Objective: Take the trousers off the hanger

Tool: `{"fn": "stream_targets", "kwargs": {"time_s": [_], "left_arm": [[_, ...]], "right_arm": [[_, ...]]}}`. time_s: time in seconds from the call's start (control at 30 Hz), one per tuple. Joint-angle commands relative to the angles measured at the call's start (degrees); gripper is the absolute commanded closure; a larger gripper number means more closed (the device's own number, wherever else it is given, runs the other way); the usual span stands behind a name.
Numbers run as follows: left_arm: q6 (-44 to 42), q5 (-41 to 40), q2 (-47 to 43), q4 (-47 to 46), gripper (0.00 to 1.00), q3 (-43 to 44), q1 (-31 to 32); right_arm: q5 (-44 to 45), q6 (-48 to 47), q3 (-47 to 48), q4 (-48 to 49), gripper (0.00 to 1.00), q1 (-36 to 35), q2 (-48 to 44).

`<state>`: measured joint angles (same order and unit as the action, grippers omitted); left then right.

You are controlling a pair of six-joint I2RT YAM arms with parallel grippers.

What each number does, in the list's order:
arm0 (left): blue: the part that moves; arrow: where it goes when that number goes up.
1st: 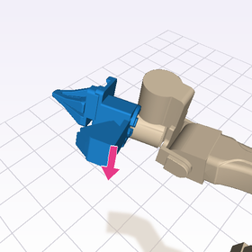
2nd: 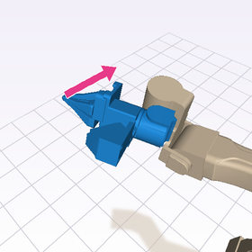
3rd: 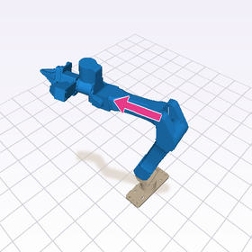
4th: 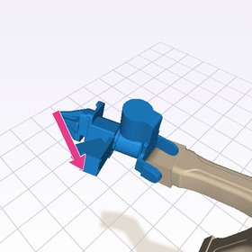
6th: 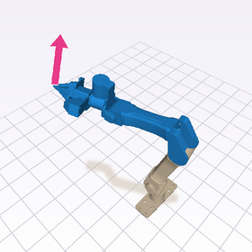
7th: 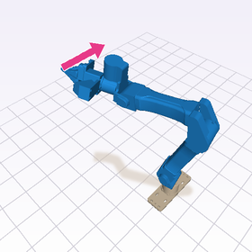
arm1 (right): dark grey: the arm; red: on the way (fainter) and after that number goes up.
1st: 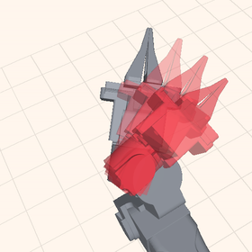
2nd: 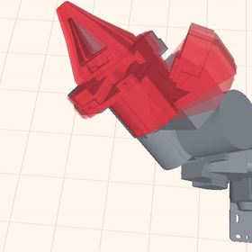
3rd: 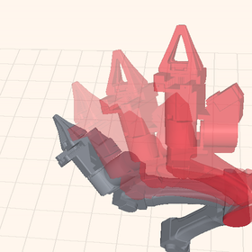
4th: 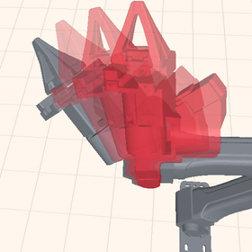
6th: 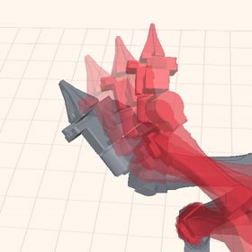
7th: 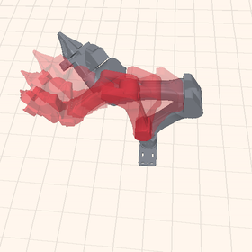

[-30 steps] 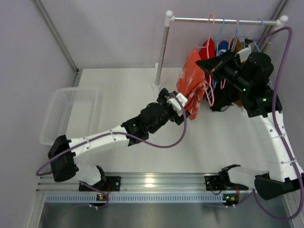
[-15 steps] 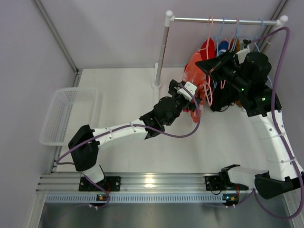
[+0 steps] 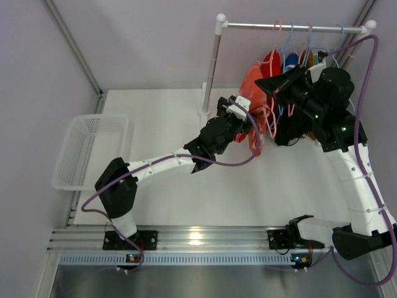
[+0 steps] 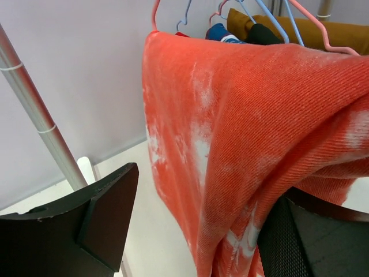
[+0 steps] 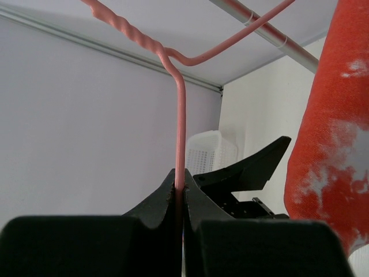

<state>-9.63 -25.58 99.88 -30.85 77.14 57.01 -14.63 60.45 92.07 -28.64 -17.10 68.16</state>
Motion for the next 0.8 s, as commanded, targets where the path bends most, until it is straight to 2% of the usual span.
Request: {"fn": "stream_targets", "kwargs": {"time_s": [0.0, 0.33, 0.6, 0.67, 0.7, 0.77], "left_arm": [[-0.30, 1.31, -2.22, -3.95, 0.21, -1.19, -0.76], [-2.41, 1.24, 0.22, -6.06, 0.18, 1.25, -1.20], [-3.91, -1.40, 3.66, -5.80, 0.25, 7.49, -2.52], [-3.82, -1.22, 4.10, -5.53, 0.32, 8.54, -3.13], [-3.91, -1.31, 4.10, -5.54, 0.32, 8.90, -3.14], [-4.69, -1.49, 4.10, -5.27, 0.46, 9.34, -3.22]], "right_arm": [[-1.45, -1.03, 5.31, 12.64, 1.00, -1.00, -1.36], [-4.44, 0.20, 3.03, 15.63, 1.00, -1.35, -2.15], [-4.97, -0.06, 2.85, 15.90, 1.00, -1.62, -2.77], [-5.05, -0.06, 2.32, 15.72, 1.00, -1.71, -2.95], [-4.97, 0.02, 2.24, 15.64, 1.00, -1.71, -2.95], [-4.70, -0.33, 2.23, 15.37, 1.00, -1.71, -3.03]]}}
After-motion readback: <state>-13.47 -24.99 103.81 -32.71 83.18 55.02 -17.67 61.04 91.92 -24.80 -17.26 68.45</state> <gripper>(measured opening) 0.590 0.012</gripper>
